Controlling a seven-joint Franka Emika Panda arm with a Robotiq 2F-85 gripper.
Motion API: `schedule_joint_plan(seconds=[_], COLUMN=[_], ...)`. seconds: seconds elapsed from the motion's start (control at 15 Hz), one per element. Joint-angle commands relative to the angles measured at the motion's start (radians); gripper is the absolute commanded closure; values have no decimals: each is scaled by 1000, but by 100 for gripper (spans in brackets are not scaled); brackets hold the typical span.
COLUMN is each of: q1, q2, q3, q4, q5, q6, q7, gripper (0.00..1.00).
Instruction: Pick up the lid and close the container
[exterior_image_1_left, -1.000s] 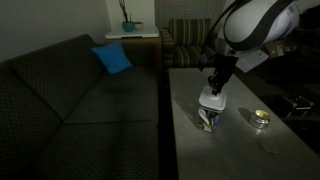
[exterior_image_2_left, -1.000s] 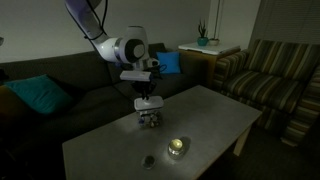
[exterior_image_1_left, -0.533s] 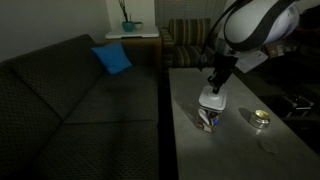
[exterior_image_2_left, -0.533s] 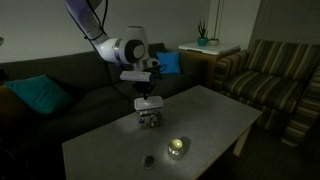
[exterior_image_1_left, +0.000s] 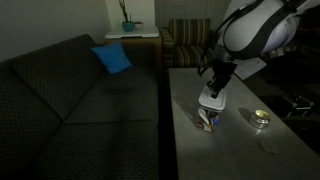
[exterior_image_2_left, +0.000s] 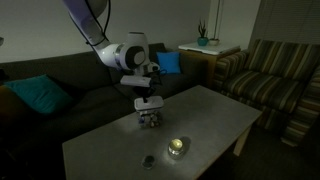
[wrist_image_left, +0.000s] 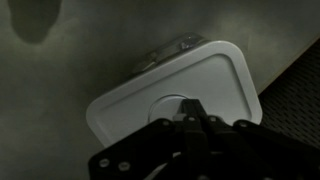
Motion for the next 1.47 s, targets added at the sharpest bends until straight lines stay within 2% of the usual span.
schedule_joint_plan(seconds=[0.0,0.4,1.07,1.4], q1=[-23,-27,-22,-16], q2=[73,150,340,385], q3=[23,29,42,39], q4=[88,211,526,624], q5=[17,35,73,97], q6=[-35,-150,-416,-516], q7=[-34,-41,-56,-62], gripper=[100,100,100,100])
